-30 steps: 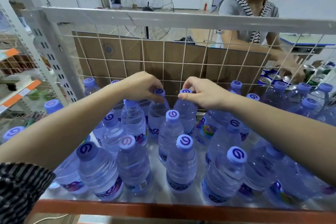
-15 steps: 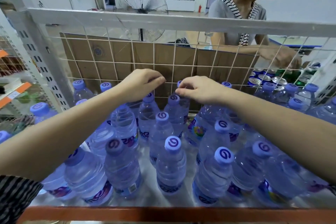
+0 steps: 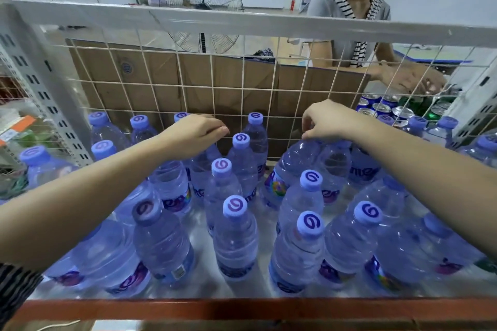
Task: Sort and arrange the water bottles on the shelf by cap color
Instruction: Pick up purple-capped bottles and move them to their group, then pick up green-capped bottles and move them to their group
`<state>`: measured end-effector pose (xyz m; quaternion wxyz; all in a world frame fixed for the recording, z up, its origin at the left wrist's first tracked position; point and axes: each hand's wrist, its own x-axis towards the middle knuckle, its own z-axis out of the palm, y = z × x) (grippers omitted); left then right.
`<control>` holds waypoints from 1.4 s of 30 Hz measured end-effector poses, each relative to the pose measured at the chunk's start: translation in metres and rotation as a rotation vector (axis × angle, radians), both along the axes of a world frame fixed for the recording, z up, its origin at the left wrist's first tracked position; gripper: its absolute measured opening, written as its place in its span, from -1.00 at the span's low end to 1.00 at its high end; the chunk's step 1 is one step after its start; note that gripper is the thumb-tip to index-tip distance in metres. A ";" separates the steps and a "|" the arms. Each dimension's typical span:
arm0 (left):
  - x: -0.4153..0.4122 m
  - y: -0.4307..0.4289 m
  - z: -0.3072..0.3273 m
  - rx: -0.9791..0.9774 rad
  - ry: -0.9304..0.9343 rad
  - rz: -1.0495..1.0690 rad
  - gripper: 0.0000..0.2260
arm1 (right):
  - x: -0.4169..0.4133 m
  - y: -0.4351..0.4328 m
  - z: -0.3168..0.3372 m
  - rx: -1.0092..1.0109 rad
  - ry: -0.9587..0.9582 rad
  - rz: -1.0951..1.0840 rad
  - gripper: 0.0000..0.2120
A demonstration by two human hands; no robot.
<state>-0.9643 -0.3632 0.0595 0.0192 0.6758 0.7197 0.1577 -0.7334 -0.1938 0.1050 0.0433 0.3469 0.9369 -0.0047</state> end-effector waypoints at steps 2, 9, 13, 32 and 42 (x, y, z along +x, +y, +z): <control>0.001 -0.001 0.002 0.001 -0.014 0.007 -0.67 | 0.001 -0.003 0.005 -0.107 0.089 0.006 -0.82; 0.002 -0.005 0.004 -0.006 -0.008 -0.004 -0.63 | -0.020 -0.037 -0.004 0.000 0.197 0.206 -0.86; 0.005 -0.005 0.006 0.011 -0.007 -0.011 -0.64 | -0.019 -0.042 -0.010 0.006 0.197 0.192 -0.78; 0.126 0.002 0.061 0.259 0.018 -0.355 -0.78 | 0.104 -0.108 0.018 0.123 0.673 -0.029 -0.81; 0.320 0.003 0.059 0.282 0.013 -0.536 -0.76 | 0.294 -0.130 -0.004 0.206 0.796 -0.086 -0.85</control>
